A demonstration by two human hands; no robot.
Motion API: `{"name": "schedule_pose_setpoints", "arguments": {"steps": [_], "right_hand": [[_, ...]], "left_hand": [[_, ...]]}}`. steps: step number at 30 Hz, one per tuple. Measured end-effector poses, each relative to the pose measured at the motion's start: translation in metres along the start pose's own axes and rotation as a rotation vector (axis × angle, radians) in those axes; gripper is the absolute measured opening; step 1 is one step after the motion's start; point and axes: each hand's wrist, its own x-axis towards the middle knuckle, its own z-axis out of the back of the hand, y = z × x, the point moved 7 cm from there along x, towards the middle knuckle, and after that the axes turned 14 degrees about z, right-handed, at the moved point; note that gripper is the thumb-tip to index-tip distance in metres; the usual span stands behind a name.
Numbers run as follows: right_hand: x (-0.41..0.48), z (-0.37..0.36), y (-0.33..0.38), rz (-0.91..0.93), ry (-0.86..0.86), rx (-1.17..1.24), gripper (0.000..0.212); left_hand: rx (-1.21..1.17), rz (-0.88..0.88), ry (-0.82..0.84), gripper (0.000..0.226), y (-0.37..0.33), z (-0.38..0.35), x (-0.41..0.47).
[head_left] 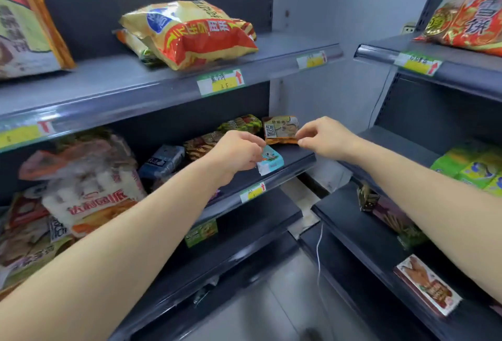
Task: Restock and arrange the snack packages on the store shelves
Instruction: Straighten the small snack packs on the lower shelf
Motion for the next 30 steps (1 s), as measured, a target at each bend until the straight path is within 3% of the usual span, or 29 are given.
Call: {"name": "schedule_pose_setpoints", "arguments": {"steps": [9, 12, 15, 18, 23, 26, 30], "right_hand": [[0.085, -0.01, -0.152, -0.051, 0.085, 0.063, 0.028], [0.122, -0.012, -0.198, -0.055, 0.113, 0.077, 0.026], [0.166, -0.02, -0.239, -0.038, 0.143, 0.065, 0.031], [0.209, -0.04, -0.269, 0.006, 0.207, 0.047, 0.04], [0.27, -0.076, -0.303, 0.011, 0.254, 0.059, 0.051], [0.296, -0.088, -0.308, 0.066, 0.277, -0.05, 0.045], [0.325, -0.112, -0.319, 0.082, 0.304, -0.063, 0.063]], "left_hand": [[-0.327, 0.29, 0.076, 0.012, -0.017, -0.112, 0.152], [-0.416, 0.376, 0.047, 0.006, -0.02, -0.141, 0.205], [-0.465, 0.425, 0.027, 0.018, -0.021, -0.163, 0.248], [-0.518, 0.467, -0.025, 0.01, -0.021, -0.171, 0.282], [-0.582, 0.496, -0.126, 0.033, -0.015, -0.165, 0.337], [-0.657, 0.534, -0.162, 0.044, -0.006, -0.164, 0.358], [-0.734, 0.555, -0.182, 0.047, 0.003, -0.162, 0.376]]}}
